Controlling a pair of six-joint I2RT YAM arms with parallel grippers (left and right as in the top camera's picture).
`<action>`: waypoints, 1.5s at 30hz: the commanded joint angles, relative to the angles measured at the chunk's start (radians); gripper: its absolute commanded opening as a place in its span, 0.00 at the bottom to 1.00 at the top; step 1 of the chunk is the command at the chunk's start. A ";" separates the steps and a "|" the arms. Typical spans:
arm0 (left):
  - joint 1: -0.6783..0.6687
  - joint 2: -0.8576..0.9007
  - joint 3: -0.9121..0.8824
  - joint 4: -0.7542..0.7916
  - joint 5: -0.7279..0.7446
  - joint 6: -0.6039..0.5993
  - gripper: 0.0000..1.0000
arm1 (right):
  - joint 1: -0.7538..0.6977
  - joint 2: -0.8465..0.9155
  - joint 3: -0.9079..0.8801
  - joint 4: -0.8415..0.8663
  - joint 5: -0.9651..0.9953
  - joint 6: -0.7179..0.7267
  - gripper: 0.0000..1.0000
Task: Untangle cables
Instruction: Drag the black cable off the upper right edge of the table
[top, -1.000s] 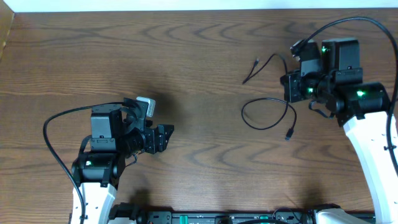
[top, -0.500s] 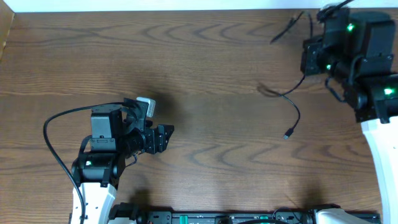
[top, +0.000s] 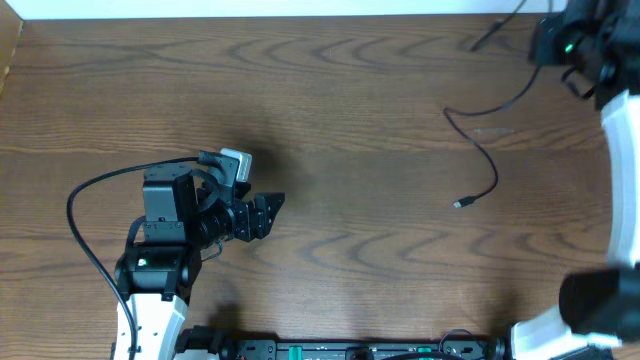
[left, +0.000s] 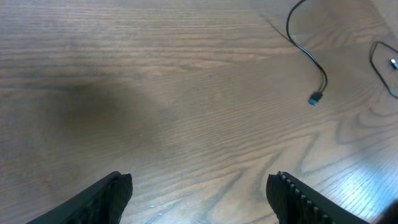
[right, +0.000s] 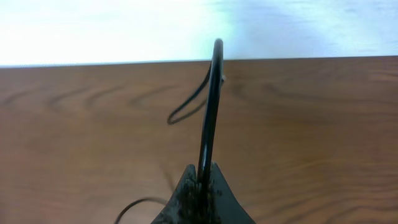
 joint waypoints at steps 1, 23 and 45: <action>-0.002 -0.007 -0.004 -0.015 0.024 -0.009 0.75 | -0.124 0.119 0.181 -0.042 -0.017 -0.013 0.01; -0.002 -0.007 -0.004 -0.026 0.024 -0.008 0.75 | -0.622 0.271 0.562 -0.232 -0.150 -0.019 0.01; -0.003 -0.007 -0.004 -0.040 0.025 -0.009 0.74 | -0.487 0.658 0.562 -0.171 0.556 0.153 0.01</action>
